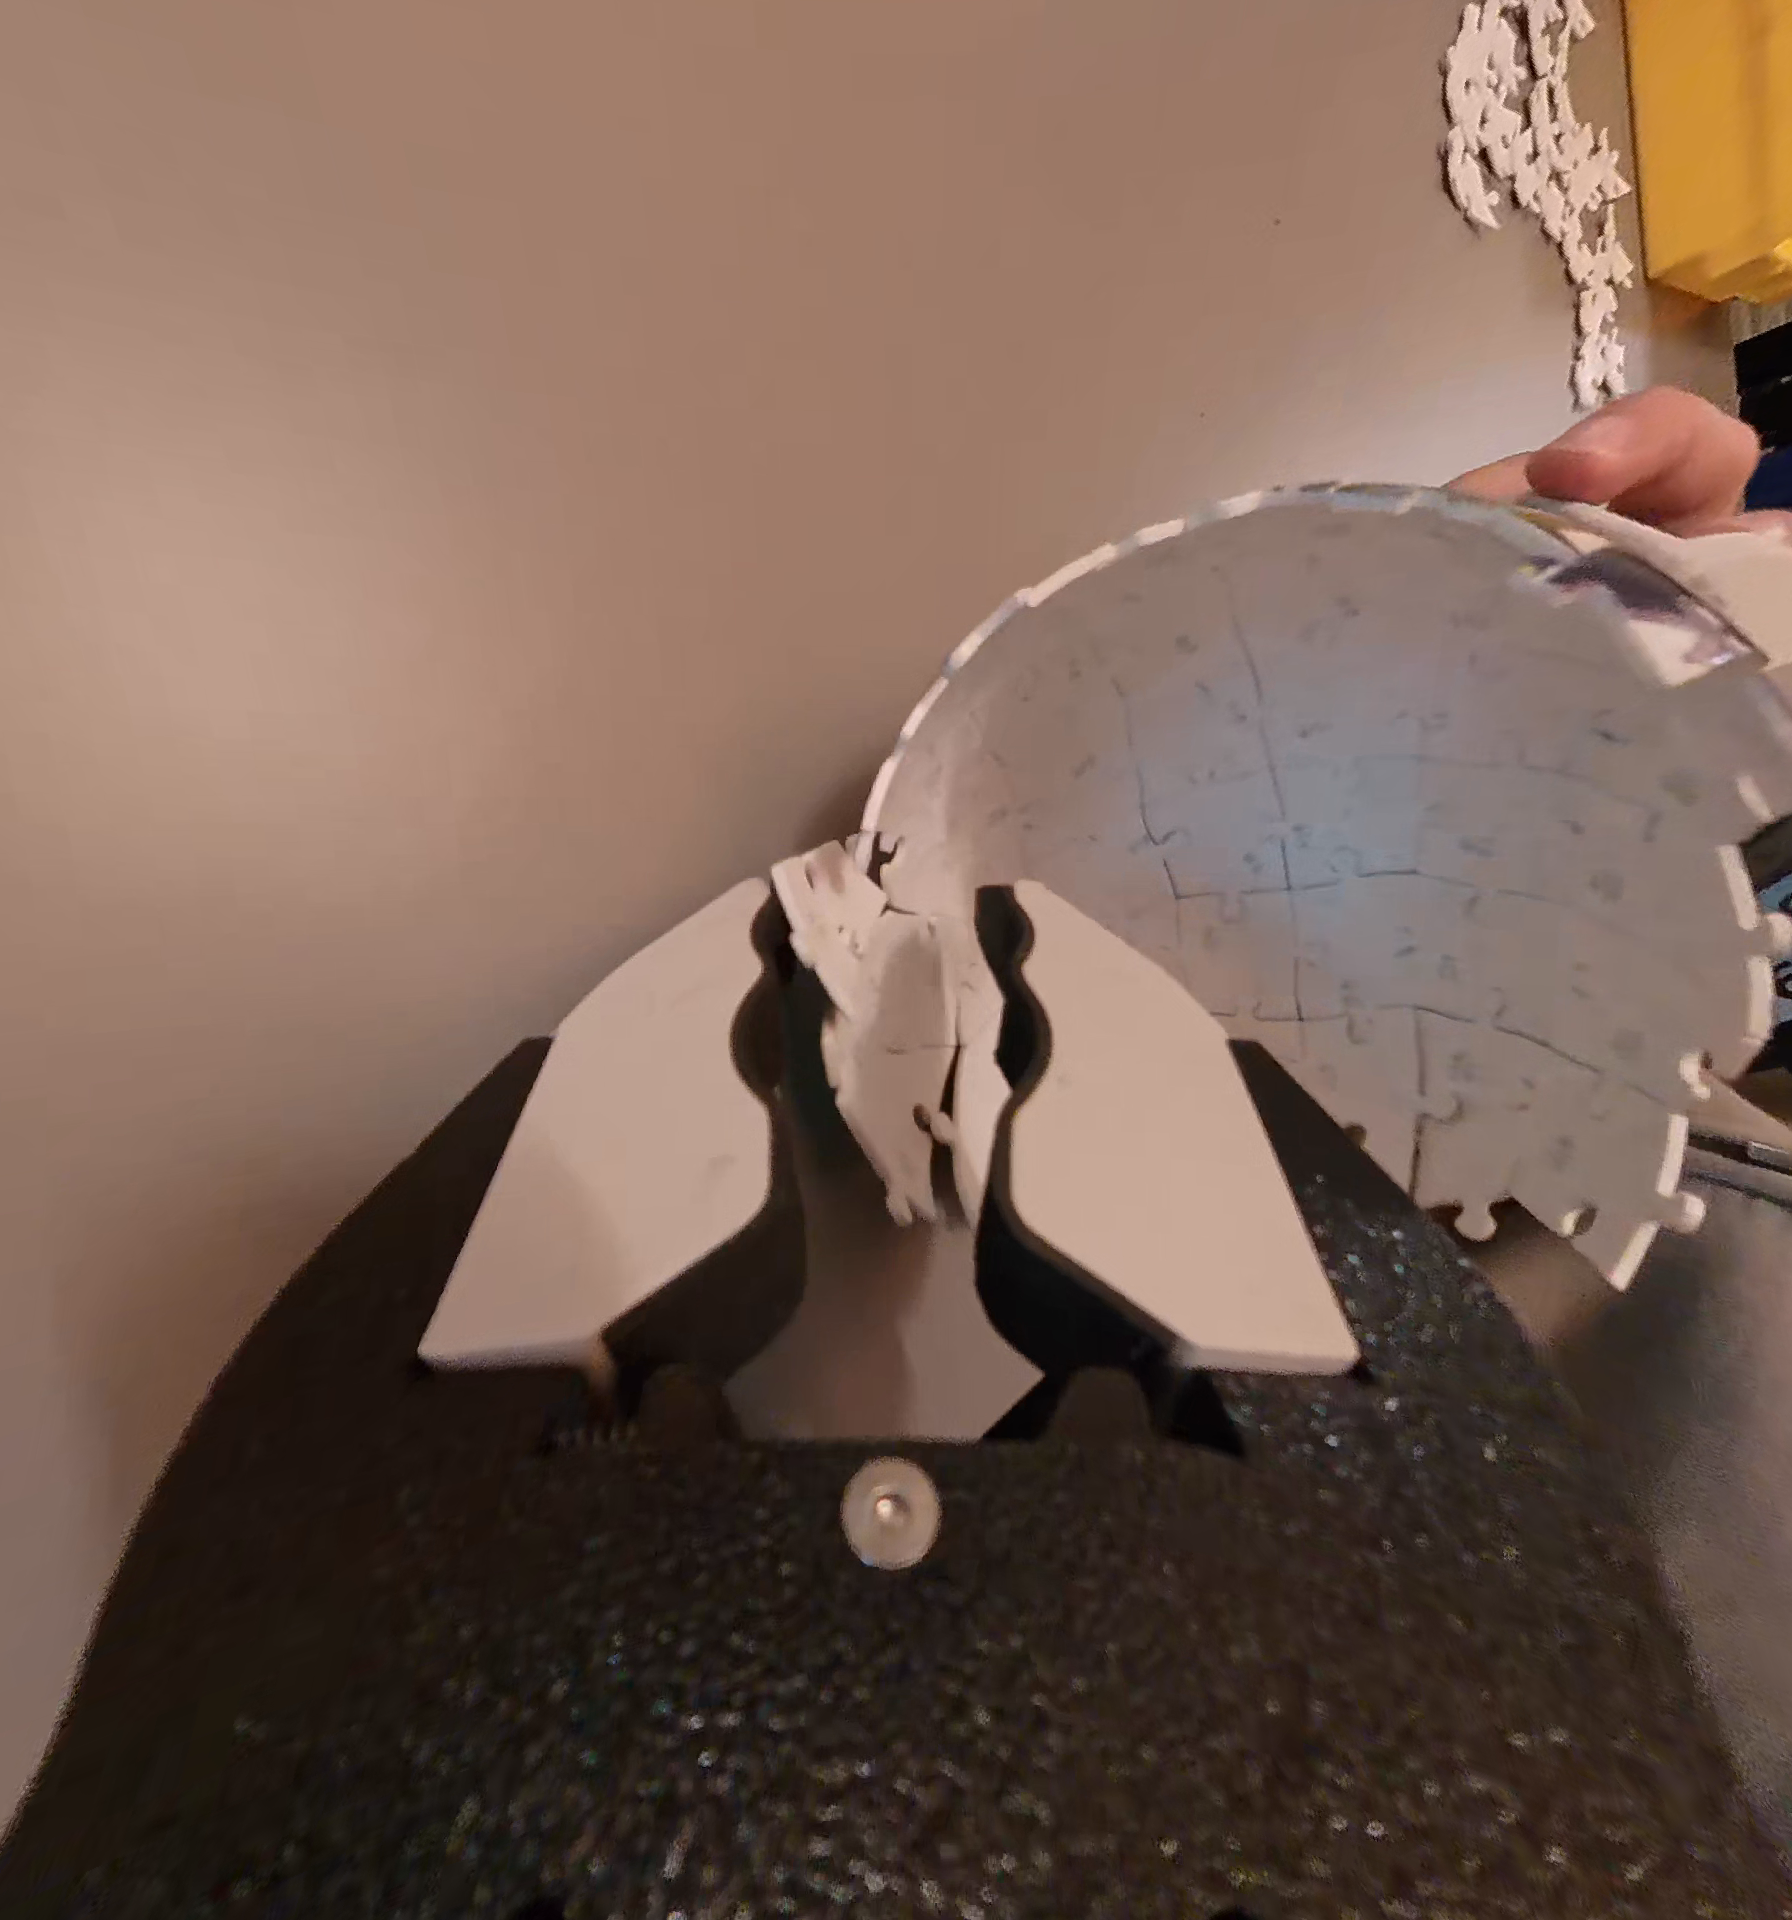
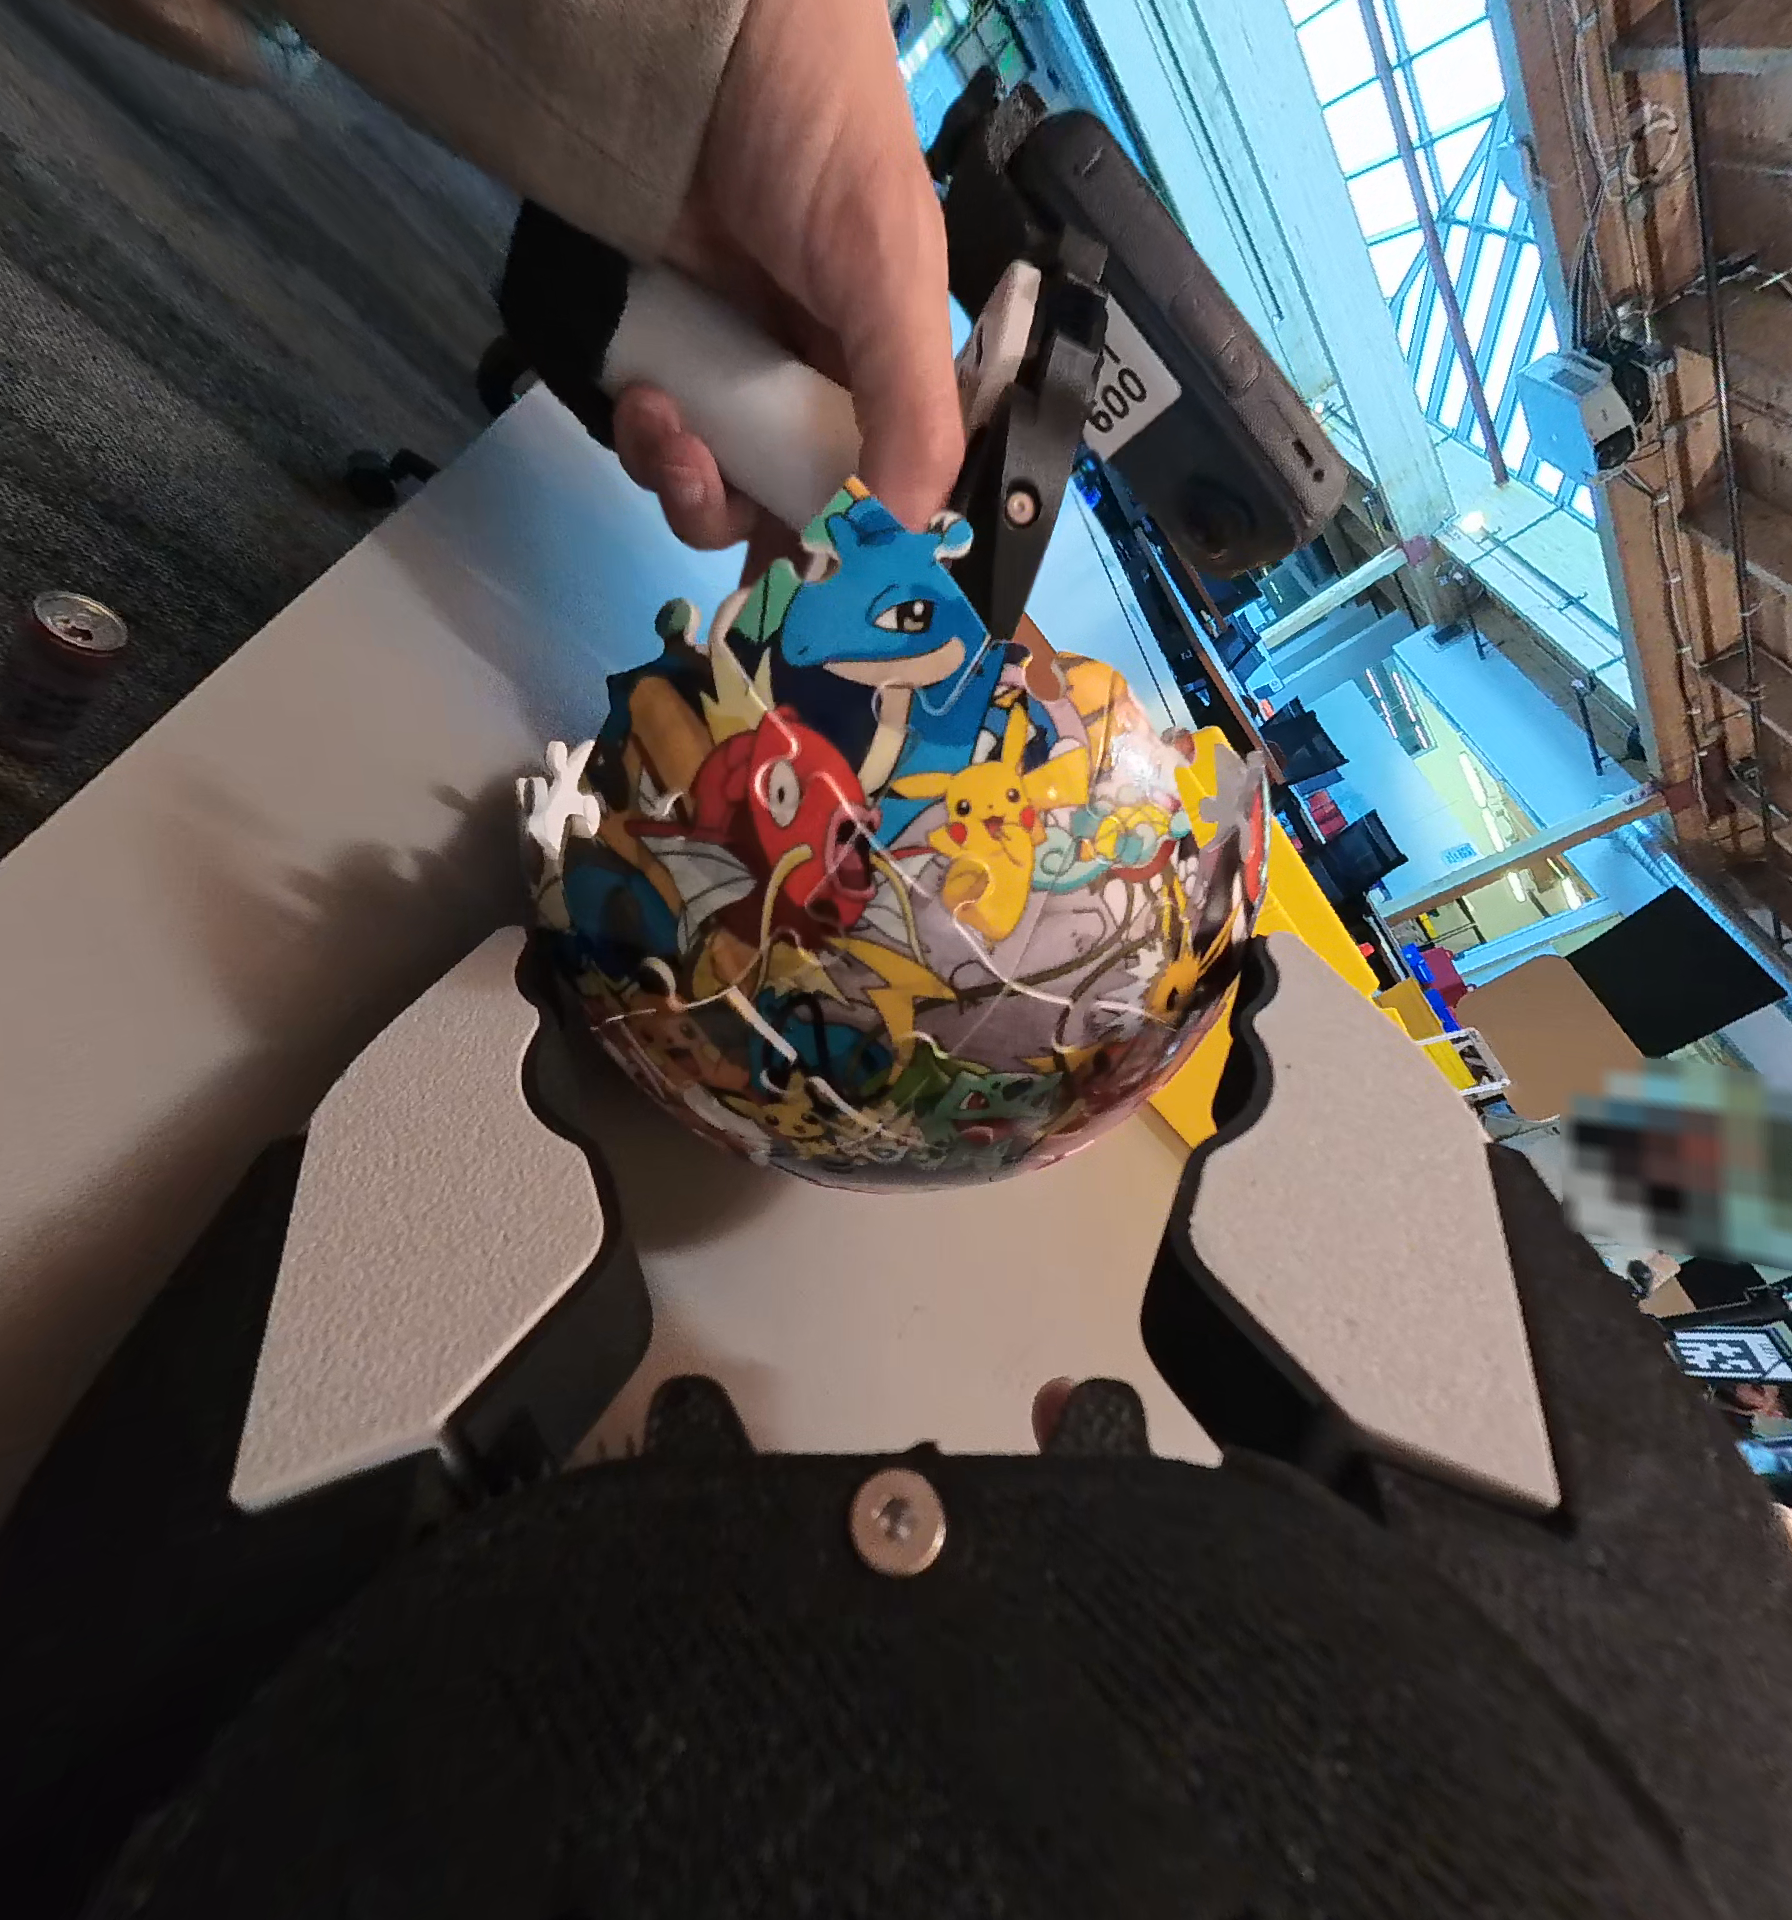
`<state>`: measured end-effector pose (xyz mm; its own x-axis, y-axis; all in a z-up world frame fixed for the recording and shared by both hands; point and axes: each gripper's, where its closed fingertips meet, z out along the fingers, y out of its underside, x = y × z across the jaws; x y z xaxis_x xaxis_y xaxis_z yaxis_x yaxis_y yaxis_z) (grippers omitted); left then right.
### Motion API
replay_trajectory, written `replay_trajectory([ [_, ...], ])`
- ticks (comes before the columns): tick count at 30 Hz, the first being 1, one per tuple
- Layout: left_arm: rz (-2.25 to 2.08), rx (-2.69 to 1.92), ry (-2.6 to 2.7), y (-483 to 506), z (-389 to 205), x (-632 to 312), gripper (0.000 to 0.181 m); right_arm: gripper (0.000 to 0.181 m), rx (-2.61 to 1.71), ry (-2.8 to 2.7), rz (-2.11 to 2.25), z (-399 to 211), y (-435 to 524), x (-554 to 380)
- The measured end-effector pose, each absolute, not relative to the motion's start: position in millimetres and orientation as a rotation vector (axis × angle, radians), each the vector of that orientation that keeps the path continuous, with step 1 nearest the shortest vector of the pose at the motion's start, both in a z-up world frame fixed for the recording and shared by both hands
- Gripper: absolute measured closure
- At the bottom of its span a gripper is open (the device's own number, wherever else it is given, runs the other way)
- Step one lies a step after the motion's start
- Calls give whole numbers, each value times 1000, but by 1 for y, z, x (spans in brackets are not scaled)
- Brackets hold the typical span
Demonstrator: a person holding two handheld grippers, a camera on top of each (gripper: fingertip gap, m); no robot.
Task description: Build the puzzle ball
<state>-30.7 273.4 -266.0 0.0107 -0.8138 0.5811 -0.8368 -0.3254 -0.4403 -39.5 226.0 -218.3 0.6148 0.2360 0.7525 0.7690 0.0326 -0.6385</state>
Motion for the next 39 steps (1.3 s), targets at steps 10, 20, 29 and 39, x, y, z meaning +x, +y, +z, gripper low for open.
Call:
replay_trajectory([
  [10,1289,2187,-1902,272,-263,-30,157,59,-1523,-881,-510,-218,226,-39],
  [20,1370,2136,-1890,272,-262,-30,156,59,-1528,-878,-513,-218,226,-38],
  [29,1360,2178,-1843,273,-260,-29,156,58,-1558,-814,-524,-218,229,-33],
  [39,1336,2170,-1881,269,-260,-29,157,55,-1574,-767,-513,-218,231,-28],
])
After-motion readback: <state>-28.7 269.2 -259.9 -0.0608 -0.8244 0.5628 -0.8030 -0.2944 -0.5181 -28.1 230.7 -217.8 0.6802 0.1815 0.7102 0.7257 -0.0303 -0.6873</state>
